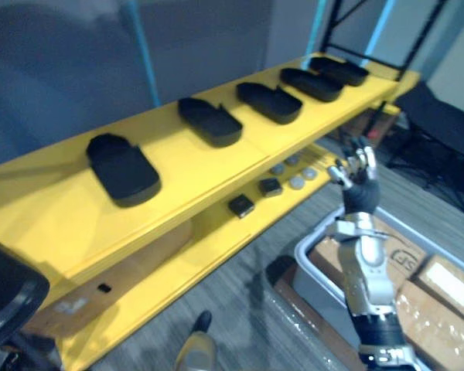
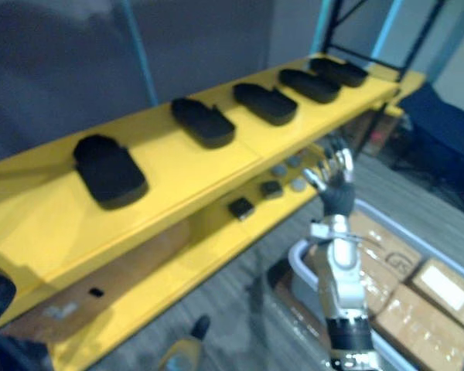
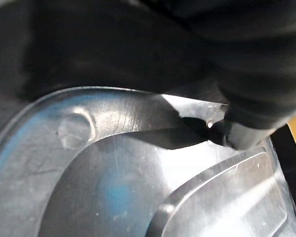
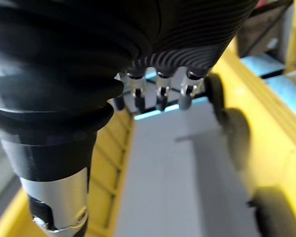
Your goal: Walk over and take plastic housings, then place them on the shelf
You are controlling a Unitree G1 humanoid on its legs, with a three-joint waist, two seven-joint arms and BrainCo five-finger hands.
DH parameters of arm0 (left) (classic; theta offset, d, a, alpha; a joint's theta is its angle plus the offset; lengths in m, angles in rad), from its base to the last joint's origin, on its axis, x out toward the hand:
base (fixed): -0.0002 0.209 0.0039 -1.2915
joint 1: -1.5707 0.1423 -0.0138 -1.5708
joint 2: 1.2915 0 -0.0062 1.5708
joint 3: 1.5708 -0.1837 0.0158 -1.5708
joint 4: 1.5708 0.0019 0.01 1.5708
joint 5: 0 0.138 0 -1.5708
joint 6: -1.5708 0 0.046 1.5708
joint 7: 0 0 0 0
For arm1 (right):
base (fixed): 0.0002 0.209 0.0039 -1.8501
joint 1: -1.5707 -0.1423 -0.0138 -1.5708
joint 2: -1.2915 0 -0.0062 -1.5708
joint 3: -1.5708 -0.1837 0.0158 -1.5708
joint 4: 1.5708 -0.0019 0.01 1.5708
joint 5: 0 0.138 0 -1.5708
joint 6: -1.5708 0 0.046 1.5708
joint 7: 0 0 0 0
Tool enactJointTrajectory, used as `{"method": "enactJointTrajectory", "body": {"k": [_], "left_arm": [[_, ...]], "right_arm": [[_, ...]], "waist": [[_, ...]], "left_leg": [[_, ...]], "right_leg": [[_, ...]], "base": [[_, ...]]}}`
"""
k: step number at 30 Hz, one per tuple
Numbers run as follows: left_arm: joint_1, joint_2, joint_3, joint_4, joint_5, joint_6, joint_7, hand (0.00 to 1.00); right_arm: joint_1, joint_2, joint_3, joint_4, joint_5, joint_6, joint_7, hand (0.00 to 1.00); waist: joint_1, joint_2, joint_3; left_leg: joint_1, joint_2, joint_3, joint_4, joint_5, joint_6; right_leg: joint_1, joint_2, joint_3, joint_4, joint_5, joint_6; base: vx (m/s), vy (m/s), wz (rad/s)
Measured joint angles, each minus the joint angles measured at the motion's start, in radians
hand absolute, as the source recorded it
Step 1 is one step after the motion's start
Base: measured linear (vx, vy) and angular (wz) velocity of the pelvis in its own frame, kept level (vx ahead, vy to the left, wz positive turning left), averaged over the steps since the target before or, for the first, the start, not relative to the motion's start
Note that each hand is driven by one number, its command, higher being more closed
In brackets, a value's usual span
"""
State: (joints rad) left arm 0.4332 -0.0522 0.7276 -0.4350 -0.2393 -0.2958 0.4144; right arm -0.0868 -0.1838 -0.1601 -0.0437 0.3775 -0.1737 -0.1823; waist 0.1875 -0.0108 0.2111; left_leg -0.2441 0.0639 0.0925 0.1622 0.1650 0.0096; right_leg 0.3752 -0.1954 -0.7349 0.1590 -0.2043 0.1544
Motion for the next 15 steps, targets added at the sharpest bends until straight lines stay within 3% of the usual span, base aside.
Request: {"method": "enactJointTrajectory", "body": {"k": [4,6,7,8,10,12,15], "left_arm": [[-0.024,0.001,-0.012,-0.008,-0.008,0.008,-0.007,1.0],[-0.051,0.009,-0.037,-0.022,-0.039,0.008,-0.008,1.0],[-0.06,0.01,-0.04,-0.025,-0.039,0.008,-0.011,1.0],[-0.09,0.021,-0.05,-0.025,-0.041,0.008,-0.027,1.0],[-0.104,0.052,-0.073,-0.025,-0.06,0.008,-0.038,1.0],[-0.113,0.097,-0.08,-0.026,-0.067,0.01,-0.043,1.0],[-0.1,0.13,-0.107,-0.044,-0.066,0.014,-0.044,1.0]], "right_arm": [[-0.016,0.006,0.044,0.006,-0.036,0.003,0.035,0.0],[-0.014,0.004,0.046,0.005,-0.038,0.001,0.056,0.0],[-0.01,0.005,0.046,0.004,-0.038,0.0,0.06,0.0],[0.034,0.006,0.031,-0.006,-0.037,-0.001,0.071,0.0],[0.109,0.016,0.006,-0.019,-0.036,-0.001,0.074,0.0],[0.219,0.059,-0.035,-0.036,-0.017,-0.012,0.09,0.0],[0.323,0.104,-0.041,-0.082,0.002,-0.028,0.131,0.0]], "waist": [[0.003,0.016,0.052],[-0.027,0.019,0.071],[-0.041,0.02,0.078],[-0.082,0.024,0.093],[-0.117,0.021,0.094],[-0.142,0.029,0.104],[-0.147,0.033,0.114]], "left_leg": [[0.0,-0.023,0.004,-0.02,-0.002,-0.006],[-0.001,-0.026,0.001,-0.017,-0.001,-0.006],[-0.002,-0.029,-0.001,-0.017,-0.001,-0.006],[-0.002,-0.039,-0.016,-0.025,-0.001,-0.006],[-0.003,-0.052,-0.036,-0.051,0.0,-0.005],[-0.013,-0.044,-0.046,-0.048,0.004,0.001],[-0.038,-0.022,-0.047,-0.003,0.017,0.001]], "right_leg": [[-0.019,0.004,0.165,-0.025,-0.013,-0.067],[-0.041,0.044,0.328,-0.02,-0.095,-0.104],[-0.053,0.059,0.39,-0.011,-0.119,-0.091],[-0.086,0.117,0.539,0.039,-0.162,-0.095],[-0.115,0.162,0.632,0.088,-0.194,-0.141],[-0.121,0.202,0.668,0.099,-0.199,-0.169],[-0.132,0.219,0.677,0.116,-0.196,-0.168]], "base": [[-0.03,0.16,0.11],[-0.14,0.025,0.04],[-0.19,-0.017,0.42],[-0.16,-0.035,0.55],[-0.15,-0.084,0.65],[-0.09,-0.099,0.37],[0.01,-0.041,-0.03]]}}
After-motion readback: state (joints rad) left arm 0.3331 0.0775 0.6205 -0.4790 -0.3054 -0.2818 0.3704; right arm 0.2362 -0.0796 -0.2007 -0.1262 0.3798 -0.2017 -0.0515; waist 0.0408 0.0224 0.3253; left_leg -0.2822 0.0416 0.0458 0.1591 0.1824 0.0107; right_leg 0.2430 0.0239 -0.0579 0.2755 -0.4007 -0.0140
